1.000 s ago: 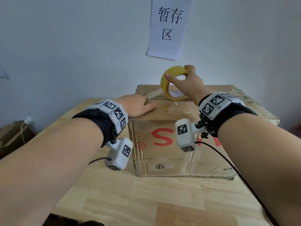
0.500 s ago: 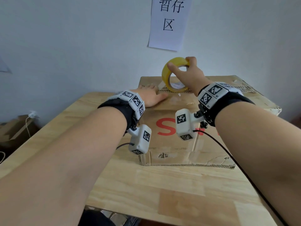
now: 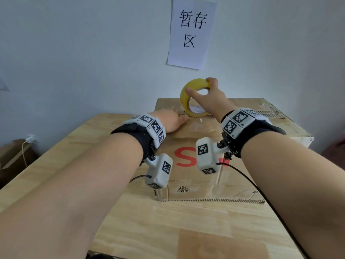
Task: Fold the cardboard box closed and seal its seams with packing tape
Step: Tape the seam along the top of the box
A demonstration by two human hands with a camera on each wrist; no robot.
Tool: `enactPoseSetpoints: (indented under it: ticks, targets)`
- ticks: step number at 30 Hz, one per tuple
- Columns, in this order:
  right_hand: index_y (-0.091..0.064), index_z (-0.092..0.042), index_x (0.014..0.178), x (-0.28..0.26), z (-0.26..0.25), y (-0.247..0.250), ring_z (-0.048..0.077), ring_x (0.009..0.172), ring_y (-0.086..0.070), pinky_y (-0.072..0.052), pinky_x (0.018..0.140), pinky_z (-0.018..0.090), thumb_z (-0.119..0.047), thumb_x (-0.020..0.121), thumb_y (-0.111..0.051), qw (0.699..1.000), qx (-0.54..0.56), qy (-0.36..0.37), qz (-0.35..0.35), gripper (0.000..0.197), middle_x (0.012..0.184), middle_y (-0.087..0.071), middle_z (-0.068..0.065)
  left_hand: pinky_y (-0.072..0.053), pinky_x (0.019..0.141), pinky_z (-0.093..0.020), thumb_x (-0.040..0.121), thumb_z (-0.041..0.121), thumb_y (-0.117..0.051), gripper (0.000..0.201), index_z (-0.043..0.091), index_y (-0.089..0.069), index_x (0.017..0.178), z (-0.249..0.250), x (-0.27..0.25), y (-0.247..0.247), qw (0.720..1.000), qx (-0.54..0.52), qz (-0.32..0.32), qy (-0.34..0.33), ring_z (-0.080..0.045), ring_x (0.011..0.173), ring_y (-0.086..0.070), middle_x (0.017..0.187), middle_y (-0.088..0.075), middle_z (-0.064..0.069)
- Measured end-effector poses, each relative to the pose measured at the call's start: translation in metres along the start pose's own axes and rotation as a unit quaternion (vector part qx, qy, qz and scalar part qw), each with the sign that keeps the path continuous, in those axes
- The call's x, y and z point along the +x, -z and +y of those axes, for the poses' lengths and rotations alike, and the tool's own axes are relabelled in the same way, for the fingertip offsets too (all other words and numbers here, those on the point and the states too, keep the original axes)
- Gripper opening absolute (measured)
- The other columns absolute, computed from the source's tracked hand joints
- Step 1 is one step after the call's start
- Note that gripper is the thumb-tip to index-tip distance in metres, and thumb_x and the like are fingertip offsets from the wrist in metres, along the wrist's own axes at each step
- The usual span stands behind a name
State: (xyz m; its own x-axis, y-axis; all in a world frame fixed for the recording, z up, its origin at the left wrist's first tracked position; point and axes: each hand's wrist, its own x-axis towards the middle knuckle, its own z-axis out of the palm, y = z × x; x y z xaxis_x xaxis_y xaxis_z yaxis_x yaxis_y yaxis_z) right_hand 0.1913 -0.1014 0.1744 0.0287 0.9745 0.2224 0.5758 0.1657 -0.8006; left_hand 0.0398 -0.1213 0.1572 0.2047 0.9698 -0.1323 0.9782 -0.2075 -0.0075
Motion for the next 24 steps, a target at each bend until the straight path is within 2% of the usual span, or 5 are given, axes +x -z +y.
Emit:
enactPoseSetpoints:
  ticks: [3, 5, 10, 18, 24]
  targets:
    - [-0.020, -0.027, 0.143, 0.002, -0.001, 0.001, 0.029, 0.114, -0.050, -0.043, 0.085, 0.035, -0.071, 0.075, -0.057, 1.000, -0.016, -0.002, -0.013, 0.089, 0.136, -0.043, 0.014, -0.011, 0.118, -0.041, 0.101, 0.048, -0.012, 0.063, 0.010, -0.015, 0.151, -0.003, 0.004, -0.005, 1.000, -0.017, -0.003, 0.004, -0.024, 0.146, -0.009, 0.159, -0.005, -0.010]
    - [-0.024, -0.025, 0.141, 0.005, -0.006, 0.004, 0.028, 0.113, -0.051, -0.045, 0.089, 0.037, -0.075, 0.071, -0.057, 1.000, -0.019, -0.005, -0.013, 0.092, 0.134, -0.045, 0.013, -0.008, 0.119, -0.041, 0.100, 0.050, -0.013, 0.064, 0.010, -0.011, 0.151, -0.007, 0.005, -0.008, 1.000, -0.011, 0.000, 0.006, -0.022, 0.147, -0.005, 0.159, -0.003, -0.009]
    - [-0.034, -0.011, 0.129, 0.009, -0.016, 0.005, 0.020, 0.095, -0.051, -0.044, 0.077, 0.032, -0.059, 0.074, -0.069, 1.000, -0.007, -0.005, 0.023, 0.081, 0.104, -0.049, 0.001, -0.009, 0.119, -0.041, 0.100, 0.050, -0.014, 0.064, 0.011, -0.009, 0.151, -0.007, 0.003, -0.008, 1.000, -0.013, -0.003, 0.013, -0.020, 0.147, -0.005, 0.160, -0.002, -0.007]
    - [-0.041, -0.011, 0.121, 0.016, -0.017, 0.023, 0.020, 0.092, -0.049, -0.039, 0.068, 0.031, -0.054, 0.070, -0.074, 0.996, -0.073, -0.003, 0.043, 0.074, 0.106, -0.048, 0.002, -0.007, 0.119, -0.037, 0.101, 0.048, -0.015, 0.064, 0.011, -0.008, 0.152, -0.003, -0.001, -0.005, 1.000, -0.027, -0.006, -0.002, -0.019, 0.147, -0.005, 0.160, -0.002, -0.006]
    - [-0.044, -0.010, 0.122, 0.019, -0.005, 0.046, 0.021, 0.087, -0.049, -0.040, 0.064, 0.031, -0.051, 0.070, -0.075, 0.988, -0.150, -0.009, 0.043, 0.073, 0.109, -0.048, 0.005, -0.013, 0.118, -0.040, 0.100, 0.048, -0.017, 0.063, 0.009, -0.017, 0.150, -0.006, 0.006, -0.008, 0.999, -0.030, -0.005, -0.027, -0.023, 0.145, -0.014, 0.159, -0.011, -0.009]
